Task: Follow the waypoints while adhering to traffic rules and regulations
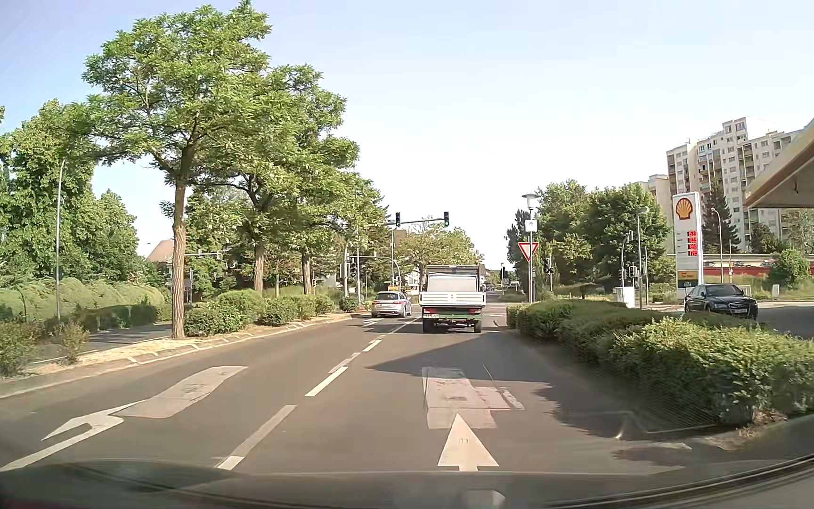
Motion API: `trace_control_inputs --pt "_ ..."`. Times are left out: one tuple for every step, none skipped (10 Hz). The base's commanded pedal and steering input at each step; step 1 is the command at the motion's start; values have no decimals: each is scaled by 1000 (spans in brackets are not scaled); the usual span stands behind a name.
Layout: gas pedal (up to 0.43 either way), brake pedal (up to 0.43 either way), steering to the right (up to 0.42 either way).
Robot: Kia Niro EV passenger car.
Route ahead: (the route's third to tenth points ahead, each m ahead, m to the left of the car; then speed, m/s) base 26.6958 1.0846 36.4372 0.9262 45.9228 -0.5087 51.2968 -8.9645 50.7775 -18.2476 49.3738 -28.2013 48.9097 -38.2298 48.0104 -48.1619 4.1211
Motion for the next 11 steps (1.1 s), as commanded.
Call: trace_control_inputs --pt "79 30 5" --pt "47 30 5" --pt "0 30 5" --pt "0 30 6" --pt "0 30 7" --pt "0 30 7" --pt "0 30 8" --pt "0 30 9" --pt "0 30 10" --pt "0 30 10" --pt "0 30 10"
